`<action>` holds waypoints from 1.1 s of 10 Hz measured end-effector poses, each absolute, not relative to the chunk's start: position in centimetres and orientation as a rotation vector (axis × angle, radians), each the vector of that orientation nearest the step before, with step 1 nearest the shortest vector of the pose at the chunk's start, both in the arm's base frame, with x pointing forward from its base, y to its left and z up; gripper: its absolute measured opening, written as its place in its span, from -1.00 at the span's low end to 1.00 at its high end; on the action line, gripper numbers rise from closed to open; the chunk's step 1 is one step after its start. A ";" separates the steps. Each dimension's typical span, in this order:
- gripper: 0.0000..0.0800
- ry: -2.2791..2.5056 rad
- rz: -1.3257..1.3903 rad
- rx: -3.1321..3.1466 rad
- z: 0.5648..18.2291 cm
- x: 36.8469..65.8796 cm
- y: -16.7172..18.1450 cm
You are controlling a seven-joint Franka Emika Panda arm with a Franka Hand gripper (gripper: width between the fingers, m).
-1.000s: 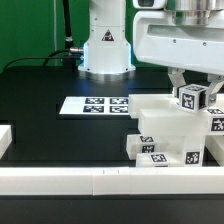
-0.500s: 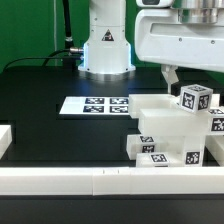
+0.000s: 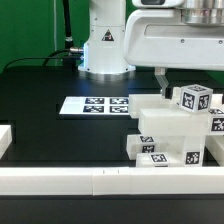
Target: Assemble chair
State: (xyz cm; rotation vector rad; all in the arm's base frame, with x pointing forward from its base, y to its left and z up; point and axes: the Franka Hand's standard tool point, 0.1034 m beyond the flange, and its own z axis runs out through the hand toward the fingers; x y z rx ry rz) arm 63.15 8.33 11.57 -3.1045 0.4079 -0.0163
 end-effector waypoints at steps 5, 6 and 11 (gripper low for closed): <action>0.62 -0.319 -0.020 -3.124 11.5 63.1 8.3; 0.62 -0.411 -0.020 -3.113 11.5 63.1 8.3; -0.01 -0.446 -0.020 -3.109 11.5 63.2 8.1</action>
Offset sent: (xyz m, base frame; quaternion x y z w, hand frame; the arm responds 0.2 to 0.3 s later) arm -0.0002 0.0066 -0.0037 0.0016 -0.0040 -0.2519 0.9677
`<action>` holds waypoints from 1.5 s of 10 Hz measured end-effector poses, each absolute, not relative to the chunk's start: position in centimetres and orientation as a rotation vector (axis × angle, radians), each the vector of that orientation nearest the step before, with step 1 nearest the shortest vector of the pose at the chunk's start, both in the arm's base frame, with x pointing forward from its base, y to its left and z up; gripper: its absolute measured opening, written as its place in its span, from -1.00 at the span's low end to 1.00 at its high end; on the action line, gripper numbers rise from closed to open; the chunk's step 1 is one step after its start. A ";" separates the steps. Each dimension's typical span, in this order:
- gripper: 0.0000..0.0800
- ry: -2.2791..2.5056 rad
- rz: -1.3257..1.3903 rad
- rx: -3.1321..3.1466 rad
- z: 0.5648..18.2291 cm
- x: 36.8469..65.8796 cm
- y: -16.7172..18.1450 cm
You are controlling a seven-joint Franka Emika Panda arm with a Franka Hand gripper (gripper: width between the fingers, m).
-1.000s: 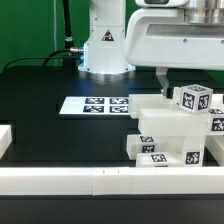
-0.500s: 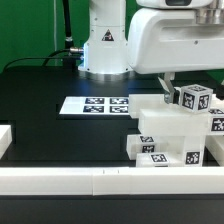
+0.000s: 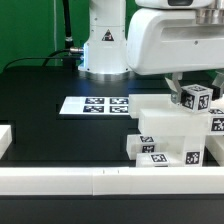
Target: Assemble chair
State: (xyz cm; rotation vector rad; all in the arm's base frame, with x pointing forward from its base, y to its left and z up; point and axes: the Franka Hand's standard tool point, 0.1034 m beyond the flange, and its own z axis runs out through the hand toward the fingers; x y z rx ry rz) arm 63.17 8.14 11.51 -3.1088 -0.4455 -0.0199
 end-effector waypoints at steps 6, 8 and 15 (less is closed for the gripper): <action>-0.29 0.068 -0.018 -3.126 11.5 63.2 7.8; -0.29 0.454 -0.012 -3.080 11.5 63.2 7.4; -0.29 1.296 0.021 -2.789 11.4 63.2 7.2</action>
Offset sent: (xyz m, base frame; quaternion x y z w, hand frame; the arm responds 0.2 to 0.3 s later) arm -0.0050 -0.0059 0.0013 0.0097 -0.0026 0.0760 0.9971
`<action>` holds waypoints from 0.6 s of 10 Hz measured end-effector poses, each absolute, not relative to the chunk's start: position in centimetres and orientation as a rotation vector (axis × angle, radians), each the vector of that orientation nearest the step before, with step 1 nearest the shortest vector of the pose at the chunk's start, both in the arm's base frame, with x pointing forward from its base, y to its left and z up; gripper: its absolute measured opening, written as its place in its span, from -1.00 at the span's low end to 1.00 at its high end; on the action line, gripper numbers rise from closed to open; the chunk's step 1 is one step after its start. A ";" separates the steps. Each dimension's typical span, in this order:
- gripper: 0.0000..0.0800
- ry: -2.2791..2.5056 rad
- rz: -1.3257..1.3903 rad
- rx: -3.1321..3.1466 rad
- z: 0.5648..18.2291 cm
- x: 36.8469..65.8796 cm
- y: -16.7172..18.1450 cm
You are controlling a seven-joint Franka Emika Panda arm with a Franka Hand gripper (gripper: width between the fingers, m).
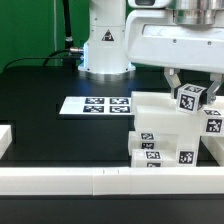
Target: Assemble chair
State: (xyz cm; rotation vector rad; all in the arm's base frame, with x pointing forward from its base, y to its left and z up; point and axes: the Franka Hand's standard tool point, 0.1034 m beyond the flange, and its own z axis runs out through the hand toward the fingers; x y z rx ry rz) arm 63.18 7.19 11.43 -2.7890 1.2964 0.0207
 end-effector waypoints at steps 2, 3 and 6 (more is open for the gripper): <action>-0.29 1.487 0.027 -2.675 11.4 63.3 7.1; -0.29 1.501 0.019 -2.656 11.4 63.4 7.0; 0.07 1.416 0.017 -2.705 11.4 63.4 7.1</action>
Offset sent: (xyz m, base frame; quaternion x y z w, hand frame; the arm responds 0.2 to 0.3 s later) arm 0.0000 0.0000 0.0000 0.0000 0.0000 0.0000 1.0000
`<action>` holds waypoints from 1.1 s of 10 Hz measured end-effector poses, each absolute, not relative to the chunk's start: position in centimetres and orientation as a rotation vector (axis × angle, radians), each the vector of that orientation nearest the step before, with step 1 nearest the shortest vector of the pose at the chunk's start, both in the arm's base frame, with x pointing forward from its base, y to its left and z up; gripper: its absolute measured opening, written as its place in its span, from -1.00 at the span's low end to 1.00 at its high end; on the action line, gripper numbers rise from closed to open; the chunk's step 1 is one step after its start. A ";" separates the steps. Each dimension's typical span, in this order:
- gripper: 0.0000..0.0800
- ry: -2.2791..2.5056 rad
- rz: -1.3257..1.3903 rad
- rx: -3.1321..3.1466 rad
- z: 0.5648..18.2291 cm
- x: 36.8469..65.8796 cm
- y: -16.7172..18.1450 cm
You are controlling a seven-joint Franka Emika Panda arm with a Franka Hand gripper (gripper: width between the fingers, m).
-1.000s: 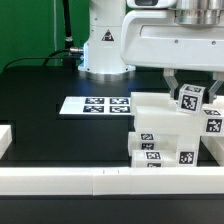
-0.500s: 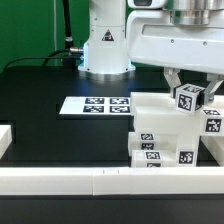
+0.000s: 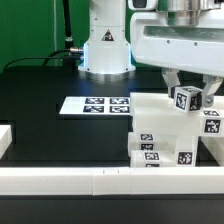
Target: Assemble chair
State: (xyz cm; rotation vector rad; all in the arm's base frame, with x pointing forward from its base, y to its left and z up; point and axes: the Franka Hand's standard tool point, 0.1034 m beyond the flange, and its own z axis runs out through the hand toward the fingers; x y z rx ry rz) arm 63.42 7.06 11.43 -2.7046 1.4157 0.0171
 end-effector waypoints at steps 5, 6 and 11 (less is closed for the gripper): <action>0.62 0.945 -0.007 -2.906 11.5 63.5 7.0; 0.62 0.792 -0.016 -2.959 11.5 63.5 6.9; 0.62 0.071 -0.043 -3.126 11.3 63.4 6.8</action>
Offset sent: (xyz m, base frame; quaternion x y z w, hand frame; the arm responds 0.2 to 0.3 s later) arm 0.0000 0.0000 0.0000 0.0000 0.0000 -0.1938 0.9810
